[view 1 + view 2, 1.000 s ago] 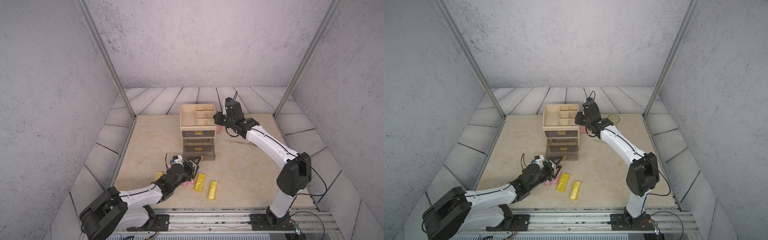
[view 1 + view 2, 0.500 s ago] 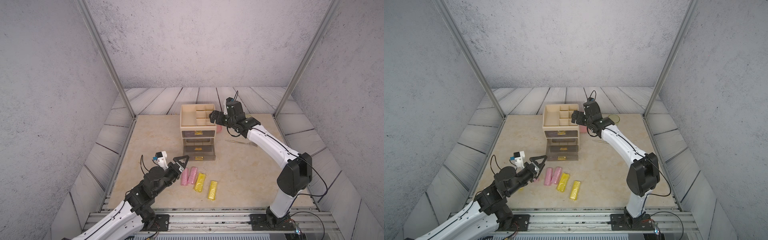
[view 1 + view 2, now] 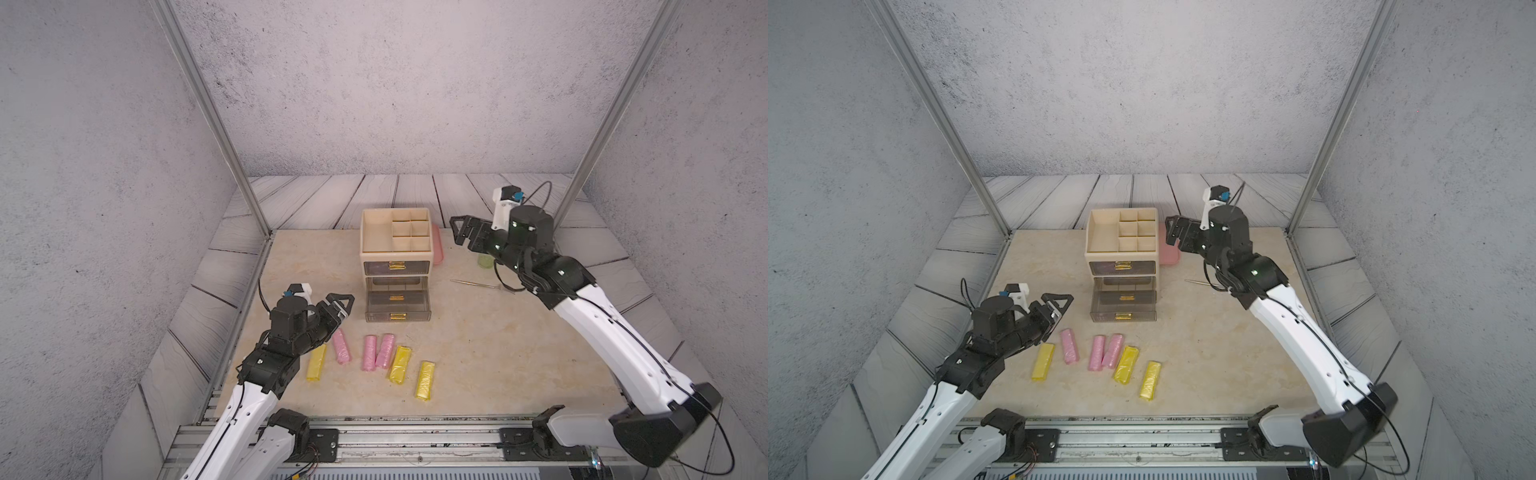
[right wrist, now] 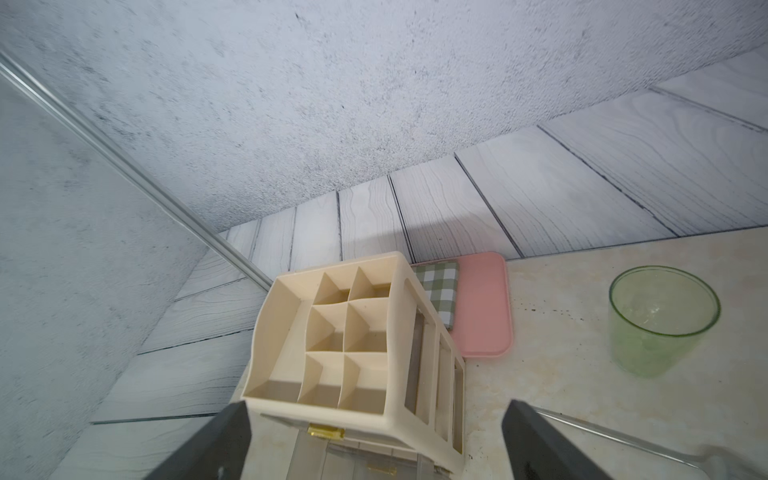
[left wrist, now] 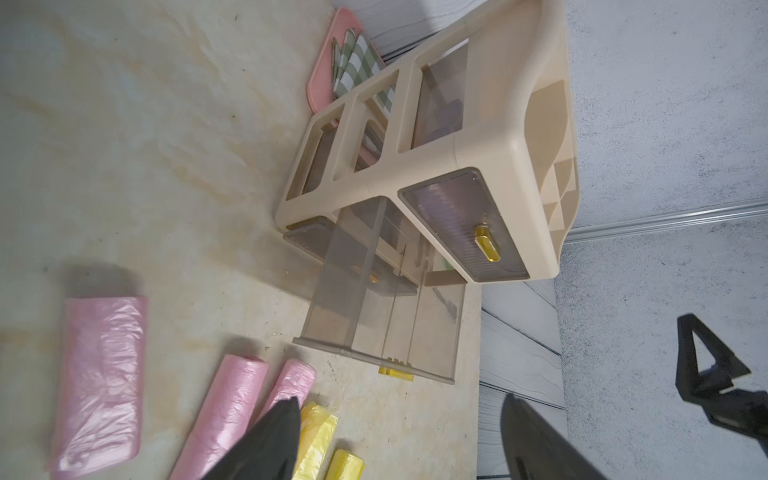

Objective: Sort the rolls of trash bags by color and place them into the drawer
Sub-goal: Pick up the roll of trash bags from the center of the board.

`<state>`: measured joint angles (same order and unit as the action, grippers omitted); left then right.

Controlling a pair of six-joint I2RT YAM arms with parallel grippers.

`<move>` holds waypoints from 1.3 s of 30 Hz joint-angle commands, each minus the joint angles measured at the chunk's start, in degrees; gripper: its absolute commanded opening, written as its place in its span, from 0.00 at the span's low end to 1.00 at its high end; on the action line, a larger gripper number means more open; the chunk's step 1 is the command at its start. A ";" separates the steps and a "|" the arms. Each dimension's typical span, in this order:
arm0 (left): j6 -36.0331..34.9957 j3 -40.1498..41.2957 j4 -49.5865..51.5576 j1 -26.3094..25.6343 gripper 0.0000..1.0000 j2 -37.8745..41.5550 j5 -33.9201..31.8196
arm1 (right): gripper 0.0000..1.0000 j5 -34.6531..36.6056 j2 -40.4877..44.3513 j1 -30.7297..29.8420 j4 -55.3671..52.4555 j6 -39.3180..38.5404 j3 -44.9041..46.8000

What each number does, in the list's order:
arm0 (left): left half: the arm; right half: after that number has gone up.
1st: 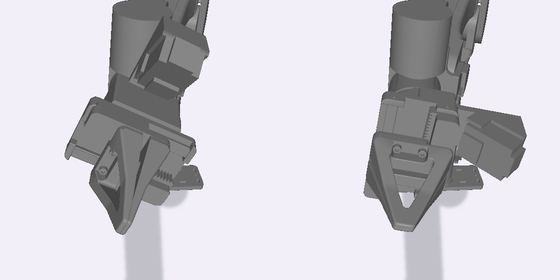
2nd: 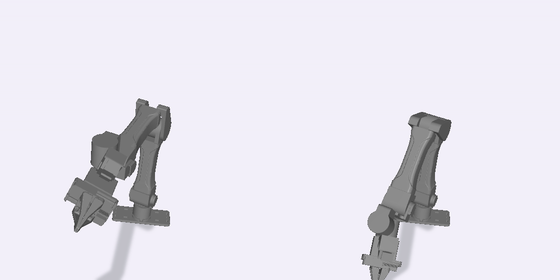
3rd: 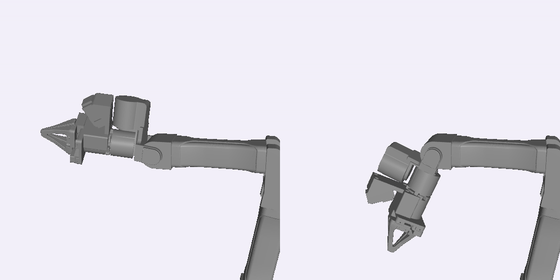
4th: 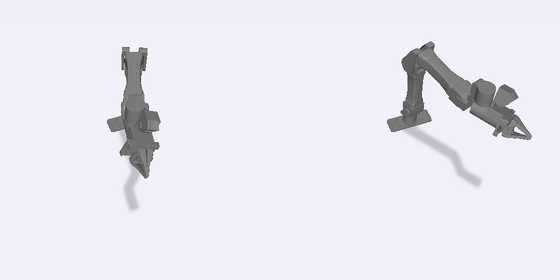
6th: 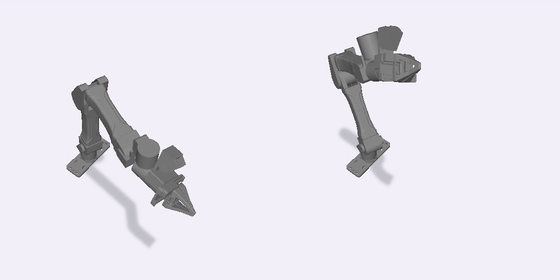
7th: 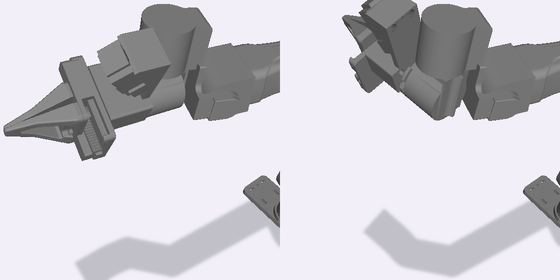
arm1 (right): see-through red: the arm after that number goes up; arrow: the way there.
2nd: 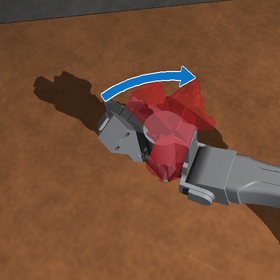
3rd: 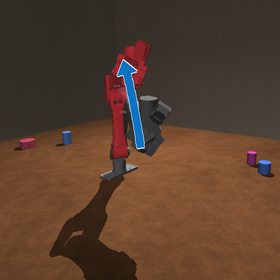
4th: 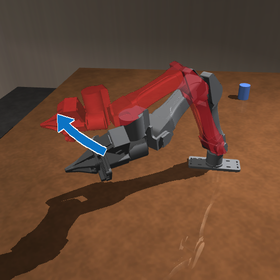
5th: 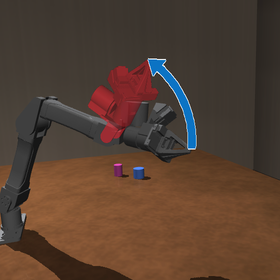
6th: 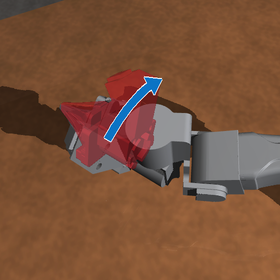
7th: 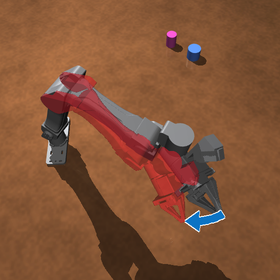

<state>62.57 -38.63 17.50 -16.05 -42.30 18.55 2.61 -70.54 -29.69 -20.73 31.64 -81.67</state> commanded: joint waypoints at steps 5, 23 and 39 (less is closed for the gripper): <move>-1.02 1.42 -7.61 9.13 0.81 -8.10 13.33 | 0.99 -9.41 11.51 0.40 -6.29 2.11 8.79; -6.16 5.04 -15.58 13.72 0.80 -12.51 12.28 | 0.71 -4.67 -2.81 -25.56 -30.70 15.92 19.16; -3.16 8.93 -21.51 13.68 0.80 -13.13 17.13 | 0.71 -5.50 -20.25 -30.89 -22.81 22.35 21.84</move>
<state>59.35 -30.09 -2.33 -2.74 -55.44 34.09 -3.90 -88.47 -60.07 -44.86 52.90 -59.09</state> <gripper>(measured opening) 0.804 0.713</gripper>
